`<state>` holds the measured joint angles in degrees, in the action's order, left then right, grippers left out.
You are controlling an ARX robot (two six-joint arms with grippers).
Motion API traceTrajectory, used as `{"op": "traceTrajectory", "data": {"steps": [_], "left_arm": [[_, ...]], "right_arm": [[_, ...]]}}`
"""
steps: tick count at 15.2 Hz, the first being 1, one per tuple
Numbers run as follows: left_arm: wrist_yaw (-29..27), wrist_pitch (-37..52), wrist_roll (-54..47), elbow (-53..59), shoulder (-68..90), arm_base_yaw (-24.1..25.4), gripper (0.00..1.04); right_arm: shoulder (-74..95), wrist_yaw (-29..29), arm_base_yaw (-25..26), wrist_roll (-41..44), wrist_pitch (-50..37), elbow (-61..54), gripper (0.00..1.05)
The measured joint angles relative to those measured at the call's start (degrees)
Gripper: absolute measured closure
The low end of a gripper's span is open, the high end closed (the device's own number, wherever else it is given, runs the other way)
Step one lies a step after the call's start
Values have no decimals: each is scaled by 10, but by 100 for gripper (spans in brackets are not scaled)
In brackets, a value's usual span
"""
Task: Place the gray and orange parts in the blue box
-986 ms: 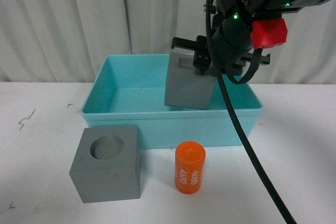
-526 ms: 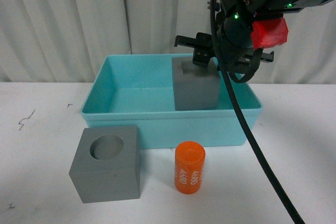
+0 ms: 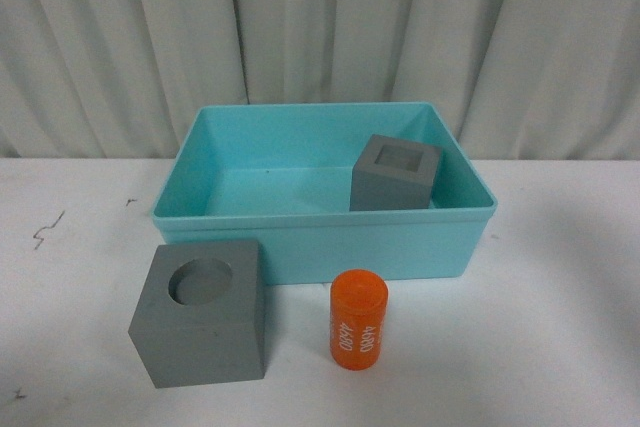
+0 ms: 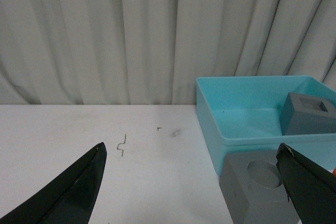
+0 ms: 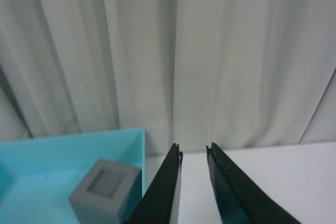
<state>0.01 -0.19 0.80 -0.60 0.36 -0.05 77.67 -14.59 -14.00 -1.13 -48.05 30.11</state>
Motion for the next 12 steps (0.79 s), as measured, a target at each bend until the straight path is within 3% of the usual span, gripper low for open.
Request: {"op": "traceTrajectory", "data": {"steps": [1, 2, 4, 11, 12], "left_arm": [[0, 0, 0, 0, 0, 0, 7], [0, 0, 0, 0, 0, 0, 7], [0, 0, 0, 0, 0, 0, 7], [0, 0, 0, 0, 0, 0, 7], [0, 0, 0, 0, 0, 0, 7]], "right_arm": [[-19, 18, 11, 4, -5, -45, 99], [-50, 32, 24, 8, -14, -79, 103], [-120, 53, 55, 8, -17, -138, 103], [-248, 95, 92, 8, 29, -229, 103], [-273, 124, 111, 8, 46, -241, 103]]}}
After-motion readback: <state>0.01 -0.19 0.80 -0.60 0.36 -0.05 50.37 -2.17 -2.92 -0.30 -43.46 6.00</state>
